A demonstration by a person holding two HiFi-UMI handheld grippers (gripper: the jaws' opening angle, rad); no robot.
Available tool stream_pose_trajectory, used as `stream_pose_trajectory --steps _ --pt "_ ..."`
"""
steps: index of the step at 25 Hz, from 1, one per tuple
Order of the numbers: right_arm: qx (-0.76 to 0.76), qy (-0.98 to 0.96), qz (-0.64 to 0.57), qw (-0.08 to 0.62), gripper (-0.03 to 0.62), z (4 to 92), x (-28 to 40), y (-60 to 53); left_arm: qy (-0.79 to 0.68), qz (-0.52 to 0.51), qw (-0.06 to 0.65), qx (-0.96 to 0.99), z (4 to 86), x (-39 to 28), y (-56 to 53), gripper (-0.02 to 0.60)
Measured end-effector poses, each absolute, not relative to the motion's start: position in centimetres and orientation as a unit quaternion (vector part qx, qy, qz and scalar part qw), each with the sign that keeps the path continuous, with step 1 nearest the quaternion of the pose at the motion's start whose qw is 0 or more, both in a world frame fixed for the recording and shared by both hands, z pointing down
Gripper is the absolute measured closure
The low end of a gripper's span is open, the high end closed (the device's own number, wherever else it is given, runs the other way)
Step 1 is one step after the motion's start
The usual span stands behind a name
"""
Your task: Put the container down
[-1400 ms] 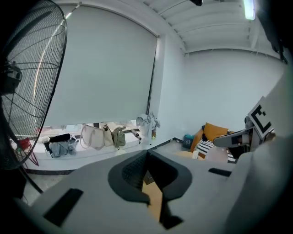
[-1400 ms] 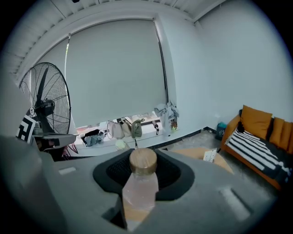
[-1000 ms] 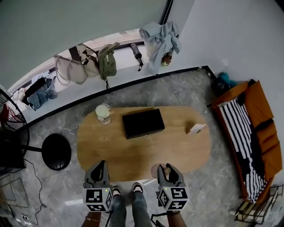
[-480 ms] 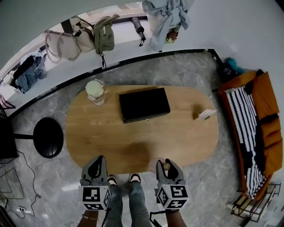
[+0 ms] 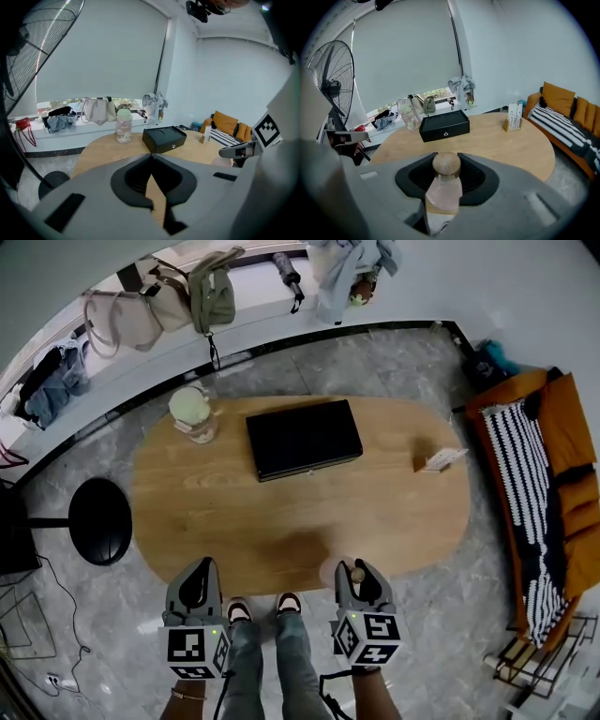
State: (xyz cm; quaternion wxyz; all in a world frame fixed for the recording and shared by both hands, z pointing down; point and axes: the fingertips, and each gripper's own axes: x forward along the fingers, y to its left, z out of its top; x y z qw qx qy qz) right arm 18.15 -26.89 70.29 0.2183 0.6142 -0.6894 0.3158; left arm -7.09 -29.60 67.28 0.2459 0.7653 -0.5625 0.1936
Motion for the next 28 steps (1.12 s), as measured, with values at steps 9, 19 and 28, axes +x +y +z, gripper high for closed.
stream_pose_trajectory --steps 9,19,28 --pt "0.616 -0.683 0.316 0.232 0.461 73.6 19.7 -27.7 -0.569 0.201 0.254 0.756 68.9 -7.4 -28.8 0.584" --pt "0.620 -0.675 0.326 0.231 0.461 75.8 20.8 -28.6 -0.574 0.200 0.255 0.752 69.5 -7.3 -28.3 0.584" --pt "0.618 -0.672 0.333 0.235 0.461 77.2 21.1 -28.4 -0.576 0.203 0.258 0.749 70.1 -7.3 -27.9 0.584"
